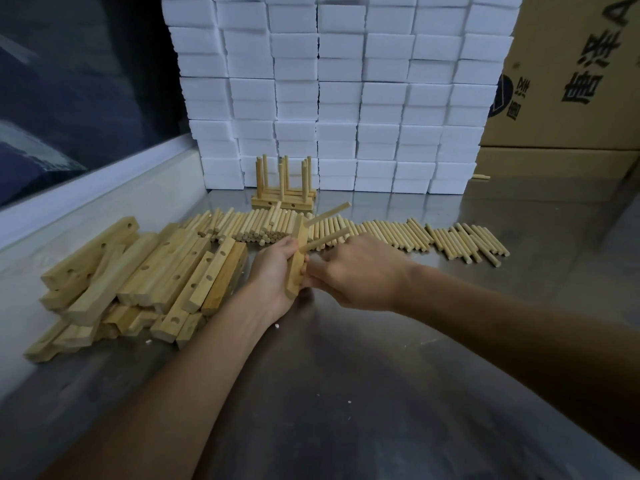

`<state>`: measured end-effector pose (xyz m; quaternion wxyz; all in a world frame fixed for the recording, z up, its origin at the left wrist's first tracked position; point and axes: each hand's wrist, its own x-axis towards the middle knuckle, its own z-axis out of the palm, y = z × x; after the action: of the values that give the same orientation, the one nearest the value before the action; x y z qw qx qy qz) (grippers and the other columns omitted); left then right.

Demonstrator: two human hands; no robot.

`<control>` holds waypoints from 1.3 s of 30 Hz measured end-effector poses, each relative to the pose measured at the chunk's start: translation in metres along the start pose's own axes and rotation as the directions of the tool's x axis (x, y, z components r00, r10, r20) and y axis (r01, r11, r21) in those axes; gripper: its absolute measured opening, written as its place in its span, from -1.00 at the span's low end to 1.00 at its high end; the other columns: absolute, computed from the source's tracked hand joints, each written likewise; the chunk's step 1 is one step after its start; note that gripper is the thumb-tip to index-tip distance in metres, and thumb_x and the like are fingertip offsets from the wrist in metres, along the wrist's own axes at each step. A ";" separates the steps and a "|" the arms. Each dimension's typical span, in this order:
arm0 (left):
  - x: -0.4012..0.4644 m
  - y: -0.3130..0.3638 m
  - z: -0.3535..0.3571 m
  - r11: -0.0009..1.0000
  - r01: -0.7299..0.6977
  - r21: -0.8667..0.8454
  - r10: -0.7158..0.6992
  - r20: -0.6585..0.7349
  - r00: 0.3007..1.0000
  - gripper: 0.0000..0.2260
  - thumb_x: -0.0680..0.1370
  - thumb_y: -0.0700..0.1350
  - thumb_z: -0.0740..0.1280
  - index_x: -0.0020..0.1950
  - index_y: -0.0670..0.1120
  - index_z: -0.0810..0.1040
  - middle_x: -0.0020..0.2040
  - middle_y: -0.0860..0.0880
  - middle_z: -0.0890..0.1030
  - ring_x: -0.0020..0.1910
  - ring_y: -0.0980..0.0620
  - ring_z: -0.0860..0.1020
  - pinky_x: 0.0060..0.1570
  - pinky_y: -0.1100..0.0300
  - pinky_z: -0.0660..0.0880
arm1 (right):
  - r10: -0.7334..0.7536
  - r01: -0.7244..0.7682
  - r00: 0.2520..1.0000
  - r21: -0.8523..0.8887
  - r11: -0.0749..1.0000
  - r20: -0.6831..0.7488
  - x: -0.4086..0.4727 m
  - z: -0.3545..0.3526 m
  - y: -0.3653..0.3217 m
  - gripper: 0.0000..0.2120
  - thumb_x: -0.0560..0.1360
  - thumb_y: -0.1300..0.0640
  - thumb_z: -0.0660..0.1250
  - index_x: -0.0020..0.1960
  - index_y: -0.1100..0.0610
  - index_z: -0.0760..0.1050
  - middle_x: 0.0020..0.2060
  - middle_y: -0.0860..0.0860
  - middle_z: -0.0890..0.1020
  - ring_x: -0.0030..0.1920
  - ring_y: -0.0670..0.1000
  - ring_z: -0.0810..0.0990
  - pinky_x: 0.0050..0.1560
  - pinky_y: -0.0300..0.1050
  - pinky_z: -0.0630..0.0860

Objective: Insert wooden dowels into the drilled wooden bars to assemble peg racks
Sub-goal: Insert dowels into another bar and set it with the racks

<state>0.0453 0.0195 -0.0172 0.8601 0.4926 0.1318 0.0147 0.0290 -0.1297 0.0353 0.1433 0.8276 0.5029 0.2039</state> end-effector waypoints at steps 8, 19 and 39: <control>0.001 0.003 0.001 1.000 0.013 -0.025 -0.013 -0.020 1.000 -0.77 0.68 -0.20 0.16 0.31 -0.12 0.48 -0.20 -0.14 0.52 -0.45 0.03 0.40 -0.65 0.29 0.31 | 0.158 -0.174 0.985 0.338 0.925 0.075 0.009 0.000 -0.002 -0.69 0.66 0.00 0.17 -0.15 0.14 0.50 -0.39 -0.09 0.32 -0.36 0.00 0.32 -0.23 -0.09 0.36; -0.003 0.003 0.002 1.000 0.007 -0.007 -0.007 -0.047 0.999 -0.68 0.68 -0.20 0.17 0.43 -0.14 0.44 -0.18 -0.14 0.59 -0.35 0.01 0.43 -0.59 0.31 0.35 | 0.400 -0.527 0.850 0.570 0.631 0.342 0.023 -0.009 -0.005 -0.69 0.58 0.02 0.29 -0.30 0.01 0.30 -0.35 -0.02 0.40 -0.33 -0.04 0.42 -0.26 -0.17 0.38; -0.015 0.007 0.007 0.974 0.068 -0.217 -0.075 -0.023 0.997 -0.74 0.70 -0.21 0.10 0.33 -0.30 0.37 -0.02 -0.22 0.53 -0.13 -0.11 0.57 -0.29 -0.05 0.57 | 0.717 -0.603 0.548 0.798 -0.018 0.430 -0.014 0.032 -0.018 -0.52 0.36 -0.25 0.52 0.13 -0.02 0.49 -0.18 -0.08 0.67 -0.26 -0.08 0.68 -0.16 0.00 0.68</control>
<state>0.0334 0.0150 -0.0051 0.9063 0.3909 0.1604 0.0057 0.0248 -0.1353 -0.0038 -0.4654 0.8816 0.0773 -0.0146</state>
